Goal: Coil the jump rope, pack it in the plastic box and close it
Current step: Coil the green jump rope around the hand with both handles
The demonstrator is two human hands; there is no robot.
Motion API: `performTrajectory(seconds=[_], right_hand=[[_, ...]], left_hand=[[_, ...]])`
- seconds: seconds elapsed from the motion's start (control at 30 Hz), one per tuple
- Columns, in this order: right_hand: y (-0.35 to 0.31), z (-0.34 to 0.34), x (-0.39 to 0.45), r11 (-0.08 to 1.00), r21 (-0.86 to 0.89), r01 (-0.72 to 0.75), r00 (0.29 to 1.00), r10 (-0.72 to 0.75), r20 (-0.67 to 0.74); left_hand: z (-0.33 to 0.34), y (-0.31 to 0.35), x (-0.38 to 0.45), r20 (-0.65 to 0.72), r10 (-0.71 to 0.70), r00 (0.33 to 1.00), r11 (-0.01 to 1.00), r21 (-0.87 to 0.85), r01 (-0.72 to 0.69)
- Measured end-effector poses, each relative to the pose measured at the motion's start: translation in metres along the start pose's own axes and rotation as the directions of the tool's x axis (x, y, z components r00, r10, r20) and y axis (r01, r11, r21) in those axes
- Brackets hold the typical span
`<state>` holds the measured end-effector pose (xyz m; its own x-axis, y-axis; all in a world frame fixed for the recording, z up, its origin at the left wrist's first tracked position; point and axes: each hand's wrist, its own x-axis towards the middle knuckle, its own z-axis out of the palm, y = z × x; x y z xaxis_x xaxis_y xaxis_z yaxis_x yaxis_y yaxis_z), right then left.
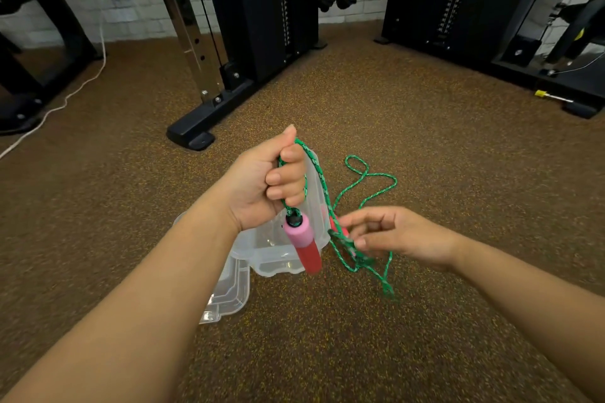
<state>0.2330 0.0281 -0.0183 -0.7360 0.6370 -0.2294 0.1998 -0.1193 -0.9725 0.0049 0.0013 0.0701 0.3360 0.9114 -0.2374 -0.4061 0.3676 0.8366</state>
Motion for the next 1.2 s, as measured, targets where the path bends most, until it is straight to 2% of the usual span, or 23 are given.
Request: performTrajectory(seconds=[0.07, 0.13, 0.27, 0.33, 0.43, 0.57, 0.7, 0.8, 0.87, 0.93, 1.0, 1.13, 1.2], right_hand=[[0.004, 0.001, -0.001, 0.998, -0.057, -0.022, 1.000, 0.023, 0.013], [0.008, 0.005, 0.000, 0.997, -0.072, -0.033, 0.999, 0.031, -0.033], [0.011, 0.019, 0.013, 0.991, -0.127, 0.036, 0.964, -0.068, -0.257], [0.013, 0.023, 0.020, 0.971, -0.229, 0.070, 0.930, -0.147, -0.338], [0.012, 0.025, 0.027, 0.920, -0.375, 0.111, 0.925, -0.234, -0.301], [0.006, 0.021, 0.030, 0.900, -0.402, 0.168, 0.960, -0.242, -0.142], [0.013, 0.007, 0.028, 0.695, -0.702, 0.158, 0.976, -0.216, 0.005], [0.025, 0.002, 0.022, 0.603, -0.775, 0.188, 0.972, -0.228, 0.059], [0.035, -0.009, 0.016, 0.495, -0.867, 0.053, 0.983, -0.181, -0.043], [0.045, -0.025, 0.004, 0.335, -0.924, -0.185, 0.979, -0.022, -0.204], [0.062, -0.042, -0.010, 0.193, -0.918, -0.347, 0.936, 0.138, -0.324], [0.080, -0.060, -0.022, 0.012, -0.902, -0.432, 0.869, 0.273, -0.413], [0.079, -0.057, -0.018, -0.004, -0.902, -0.431, 0.858, 0.307, -0.411]], left_hand=[[-0.002, 0.001, 0.000, 0.014, 0.004, 1.000, 1.000, -0.004, -0.004], [-0.002, 0.002, -0.001, 0.030, -0.002, 1.000, 1.000, -0.006, 0.002], [0.003, -0.001, -0.001, 0.073, -0.036, 0.997, 0.999, 0.019, 0.035], [0.007, -0.002, -0.001, 0.091, -0.055, 0.994, 0.998, 0.041, 0.051], [0.009, -0.002, -0.002, 0.141, -0.078, 0.987, 0.996, 0.052, 0.072], [0.007, 0.001, -0.006, 0.225, -0.124, 0.966, 0.992, 0.062, 0.113], [0.005, 0.002, -0.009, 0.260, -0.135, 0.956, 0.990, 0.082, 0.118], [0.002, 0.005, -0.010, 0.233, -0.117, 0.965, 0.991, 0.090, 0.098], [-0.001, 0.012, -0.013, 0.202, -0.090, 0.975, 0.994, 0.081, 0.075], [-0.007, 0.021, -0.016, 0.171, -0.048, 0.984, 0.998, 0.050, 0.040], [-0.012, 0.029, -0.020, 0.141, -0.007, 0.990, 1.000, 0.024, 0.003], [-0.011, 0.023, -0.017, 0.046, 0.013, 0.999, 0.996, 0.084, -0.017], [-0.005, 0.015, -0.012, 0.032, 0.004, 0.999, 0.995, 0.104, -0.008]])
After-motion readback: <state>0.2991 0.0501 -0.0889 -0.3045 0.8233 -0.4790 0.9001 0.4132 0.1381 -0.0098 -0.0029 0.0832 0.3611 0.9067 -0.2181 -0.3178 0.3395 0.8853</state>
